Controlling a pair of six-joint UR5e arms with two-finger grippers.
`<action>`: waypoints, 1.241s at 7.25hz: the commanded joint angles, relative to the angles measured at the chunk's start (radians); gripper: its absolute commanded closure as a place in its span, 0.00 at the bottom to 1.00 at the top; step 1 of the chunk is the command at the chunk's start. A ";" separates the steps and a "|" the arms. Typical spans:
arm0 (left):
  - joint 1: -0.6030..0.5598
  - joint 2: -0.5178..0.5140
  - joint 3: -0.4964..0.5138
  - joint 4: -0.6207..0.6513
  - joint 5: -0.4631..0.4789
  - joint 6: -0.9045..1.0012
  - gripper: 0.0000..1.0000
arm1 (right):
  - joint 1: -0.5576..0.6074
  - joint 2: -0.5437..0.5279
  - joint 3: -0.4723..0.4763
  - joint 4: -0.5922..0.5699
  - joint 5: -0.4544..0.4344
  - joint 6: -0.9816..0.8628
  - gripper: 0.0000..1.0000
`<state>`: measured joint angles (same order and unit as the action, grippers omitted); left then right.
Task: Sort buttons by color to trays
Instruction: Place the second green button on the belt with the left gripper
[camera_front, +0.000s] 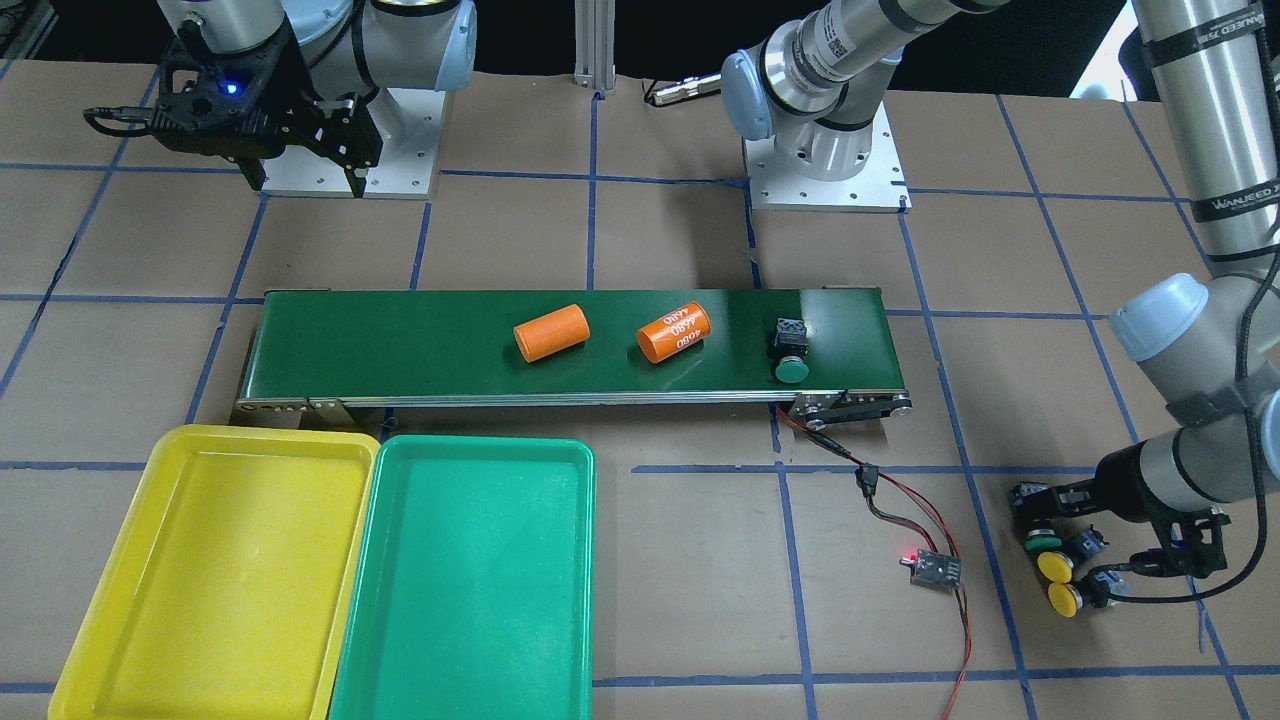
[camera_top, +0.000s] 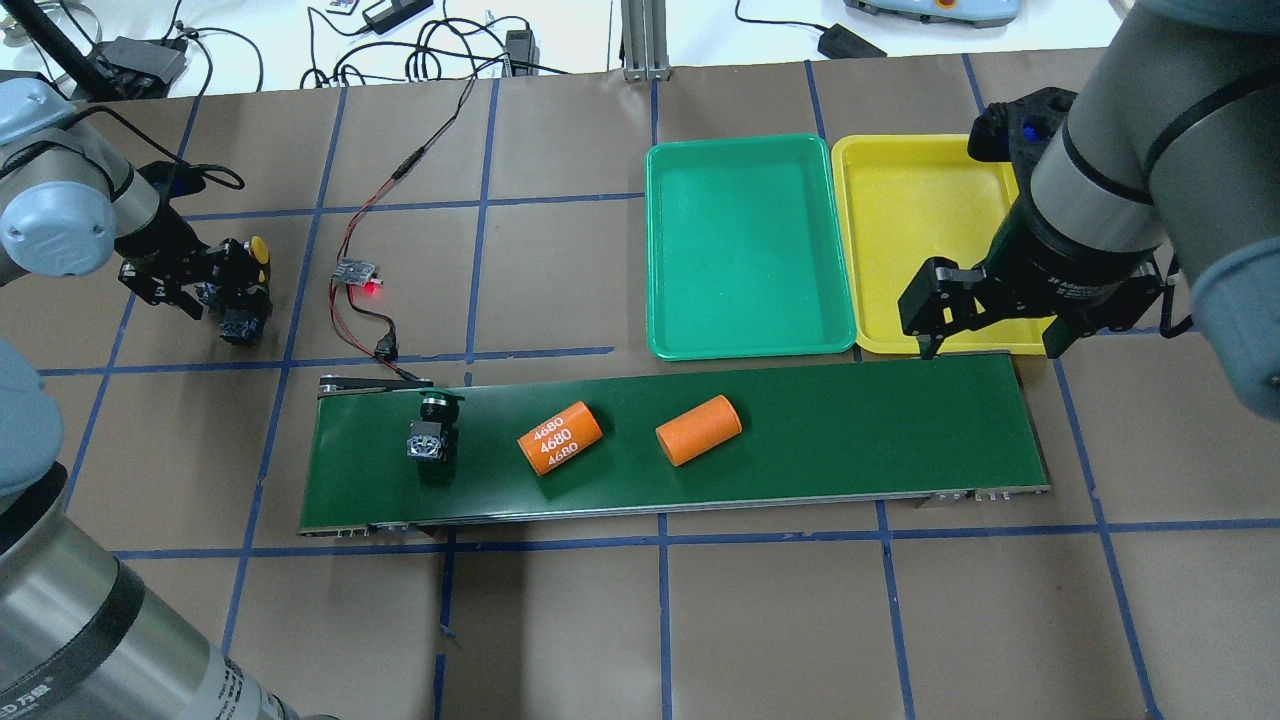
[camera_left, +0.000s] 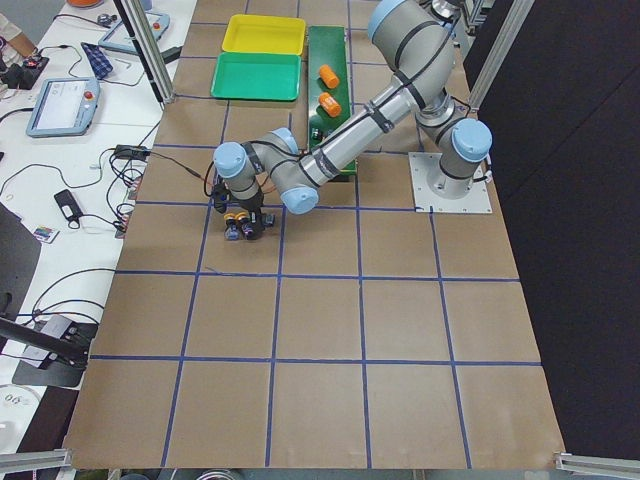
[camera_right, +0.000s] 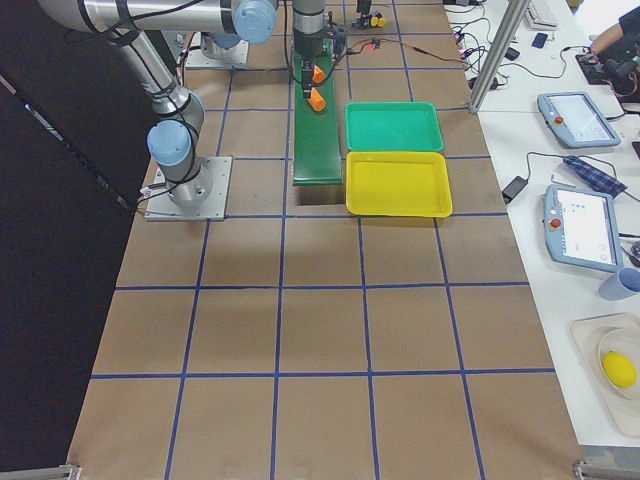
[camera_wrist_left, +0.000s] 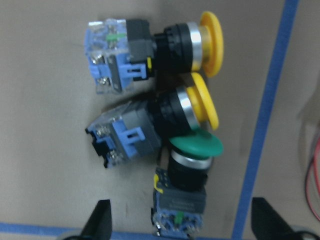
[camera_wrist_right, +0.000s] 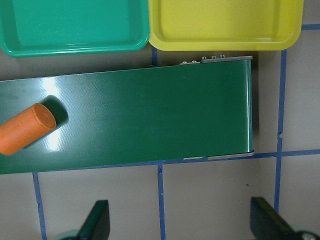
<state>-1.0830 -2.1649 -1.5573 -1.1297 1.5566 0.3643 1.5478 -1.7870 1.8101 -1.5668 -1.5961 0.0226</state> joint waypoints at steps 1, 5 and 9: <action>-0.003 -0.021 -0.017 0.021 -0.010 0.008 0.47 | 0.000 0.000 0.000 0.002 0.001 0.000 0.00; -0.055 0.156 -0.155 -0.018 -0.004 -0.106 1.00 | 0.000 0.000 0.000 0.002 -0.001 -0.001 0.00; -0.250 0.479 -0.401 -0.019 -0.009 -0.327 1.00 | 0.000 0.000 0.000 0.002 -0.002 -0.001 0.00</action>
<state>-1.2853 -1.7620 -1.9042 -1.1471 1.5482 0.1155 1.5478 -1.7872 1.8101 -1.5647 -1.5982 0.0219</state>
